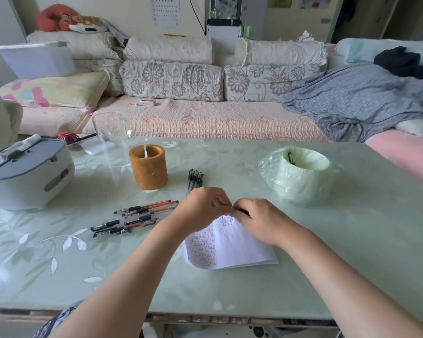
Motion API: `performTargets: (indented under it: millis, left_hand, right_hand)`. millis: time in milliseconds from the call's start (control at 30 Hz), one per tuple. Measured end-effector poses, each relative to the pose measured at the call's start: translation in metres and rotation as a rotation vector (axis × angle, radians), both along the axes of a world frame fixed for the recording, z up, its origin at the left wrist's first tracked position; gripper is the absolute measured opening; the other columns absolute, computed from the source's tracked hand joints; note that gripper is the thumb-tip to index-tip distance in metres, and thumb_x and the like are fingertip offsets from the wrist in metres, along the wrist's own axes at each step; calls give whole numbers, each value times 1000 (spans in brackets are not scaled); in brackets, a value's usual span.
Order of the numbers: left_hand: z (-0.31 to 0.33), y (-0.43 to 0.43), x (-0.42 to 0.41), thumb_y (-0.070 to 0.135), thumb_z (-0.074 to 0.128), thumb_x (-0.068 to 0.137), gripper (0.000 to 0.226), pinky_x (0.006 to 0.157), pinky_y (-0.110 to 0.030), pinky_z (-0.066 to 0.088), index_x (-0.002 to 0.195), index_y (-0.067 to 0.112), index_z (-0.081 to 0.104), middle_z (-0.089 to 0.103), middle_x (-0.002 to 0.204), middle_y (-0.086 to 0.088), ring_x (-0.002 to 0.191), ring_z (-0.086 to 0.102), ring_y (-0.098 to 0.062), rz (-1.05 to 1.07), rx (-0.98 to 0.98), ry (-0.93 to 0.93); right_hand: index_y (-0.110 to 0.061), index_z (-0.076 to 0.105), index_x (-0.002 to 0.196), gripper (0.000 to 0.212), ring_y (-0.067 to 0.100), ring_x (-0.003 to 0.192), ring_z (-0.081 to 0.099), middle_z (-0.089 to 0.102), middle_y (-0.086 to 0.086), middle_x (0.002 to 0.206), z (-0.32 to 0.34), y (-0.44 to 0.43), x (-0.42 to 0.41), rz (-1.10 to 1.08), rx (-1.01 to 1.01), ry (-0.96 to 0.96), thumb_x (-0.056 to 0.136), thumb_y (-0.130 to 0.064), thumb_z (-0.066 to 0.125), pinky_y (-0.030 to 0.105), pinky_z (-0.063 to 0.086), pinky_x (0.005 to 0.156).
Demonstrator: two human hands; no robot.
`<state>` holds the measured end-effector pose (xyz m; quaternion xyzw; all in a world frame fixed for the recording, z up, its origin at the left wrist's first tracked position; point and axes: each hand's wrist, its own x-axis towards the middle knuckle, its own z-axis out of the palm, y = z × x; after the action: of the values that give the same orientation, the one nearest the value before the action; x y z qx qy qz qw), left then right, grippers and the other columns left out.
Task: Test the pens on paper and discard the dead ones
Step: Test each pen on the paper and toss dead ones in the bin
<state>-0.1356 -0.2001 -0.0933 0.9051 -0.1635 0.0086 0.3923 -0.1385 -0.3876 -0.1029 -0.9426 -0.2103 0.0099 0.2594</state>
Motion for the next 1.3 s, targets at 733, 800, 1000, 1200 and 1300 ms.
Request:
performTargets:
  millis: [733, 800, 1000, 1200, 1300]
  left_hand:
    - [-35, 2, 39, 20, 76, 82, 6, 62, -15, 47, 80, 24, 72, 71, 72, 10, 66, 63, -2, 8, -65, 54]
    - [-42, 2, 37, 20, 75, 83, 7, 62, -10, 45, 82, 25, 70, 70, 74, 11, 68, 62, 1, 21, -39, -2]
    - [-56, 12, 35, 23, 63, 91, 5, 73, -29, 49, 95, 21, 62, 61, 88, 9, 83, 53, -8, -37, 311, -304]
    - [-56, 14, 39, 21, 58, 90, 12, 72, -30, 48, 102, 21, 56, 59, 95, 6, 84, 53, -12, -47, 382, -229]
    - [-60, 15, 41, 19, 56, 91, 22, 74, -25, 43, 112, 22, 58, 57, 100, 5, 82, 45, -9, -85, 390, -213]
  right_hand:
    - [-33, 63, 103, 24, 21, 82, 59, 65, -7, 82, -22, -5, 35, -10, -135, -59, 99, -46, 43, 32, 46, 69]
    - [-34, 63, 110, 25, 21, 92, 61, 69, -6, 95, -25, -4, 37, -23, -116, -5, 97, -47, 45, 33, 48, 76]
    - [-34, 46, 110, 29, 17, 71, 55, 62, 3, 81, -38, -12, 45, -50, 127, 107, 92, -12, 49, 33, 46, 69]
    - [-15, 69, 87, 40, 11, 56, 55, 56, 5, 79, -38, -4, 48, -195, 792, 420, 98, 7, 38, 30, 52, 52]
    - [-8, 69, 111, 46, 20, 72, 64, 60, 11, 92, -38, -8, 49, -165, 973, 581, 98, 12, 31, 35, 60, 69]
